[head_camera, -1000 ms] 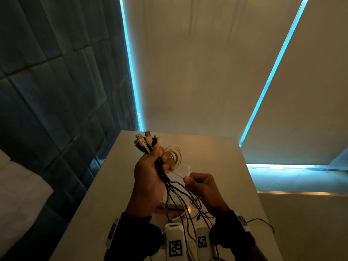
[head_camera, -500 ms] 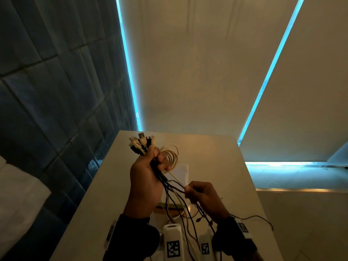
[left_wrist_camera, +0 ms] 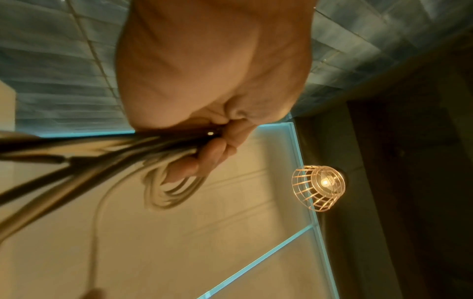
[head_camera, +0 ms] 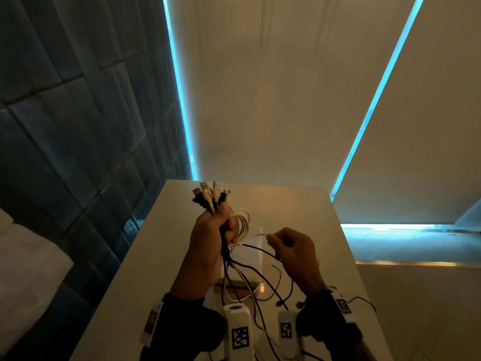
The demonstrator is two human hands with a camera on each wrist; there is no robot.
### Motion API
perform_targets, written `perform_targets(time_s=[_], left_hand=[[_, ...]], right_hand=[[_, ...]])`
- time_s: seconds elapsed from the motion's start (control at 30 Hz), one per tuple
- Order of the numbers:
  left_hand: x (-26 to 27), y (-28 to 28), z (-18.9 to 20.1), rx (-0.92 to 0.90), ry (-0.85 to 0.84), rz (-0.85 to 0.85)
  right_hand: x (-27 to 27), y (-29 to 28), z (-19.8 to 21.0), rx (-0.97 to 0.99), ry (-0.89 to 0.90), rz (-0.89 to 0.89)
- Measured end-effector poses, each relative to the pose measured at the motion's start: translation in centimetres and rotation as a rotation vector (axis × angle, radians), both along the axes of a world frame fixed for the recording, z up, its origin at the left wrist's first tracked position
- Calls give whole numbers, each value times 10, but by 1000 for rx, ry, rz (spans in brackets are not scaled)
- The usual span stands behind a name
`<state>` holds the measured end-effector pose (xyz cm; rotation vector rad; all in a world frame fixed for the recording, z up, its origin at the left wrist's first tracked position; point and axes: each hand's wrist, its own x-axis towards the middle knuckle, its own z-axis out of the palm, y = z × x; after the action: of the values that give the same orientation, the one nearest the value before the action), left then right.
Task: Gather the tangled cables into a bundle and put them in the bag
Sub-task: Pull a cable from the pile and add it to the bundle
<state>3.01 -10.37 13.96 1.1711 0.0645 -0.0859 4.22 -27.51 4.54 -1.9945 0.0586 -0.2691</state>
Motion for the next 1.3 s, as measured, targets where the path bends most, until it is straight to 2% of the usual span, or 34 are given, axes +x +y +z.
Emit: perform_targets(time_s=[0.13, 0.23, 0.43, 0.53, 0.67, 0.77, 0.87, 0.97, 1.17, 1.3], left_hand=[[-2, -9, -6, 209, 74, -24], [-3, -17, -6, 279, 134, 40], [-2, -18, -8, 296, 185, 110], [-3, -15, -12, 195, 163, 118], [-1, -8, -10, -174, 106, 108], [3, 5, -3, -368, 70, 98], [6, 12, 0, -400, 7, 91], [3, 6, -2, -248, -31, 63], [-2, -11, -14, 357, -79, 117], [-4, -18, -16, 501, -163, 96]], right_hand=[[-3, 12, 35, 134, -114, -24], [-11, 25, 57, 253, -150, 108], [-21, 29, 68, 374, -131, 271], [-23, 20, 69, 400, -55, 372], [-22, 3, 56, 544, 73, 482], [-22, -11, 44, 578, 116, 378], [-21, -17, 30, 589, 142, 155], [-19, -14, 23, 636, 165, 65], [-18, -5, 41, 720, 136, 70], [-18, 0, 56, 772, 141, 146]])
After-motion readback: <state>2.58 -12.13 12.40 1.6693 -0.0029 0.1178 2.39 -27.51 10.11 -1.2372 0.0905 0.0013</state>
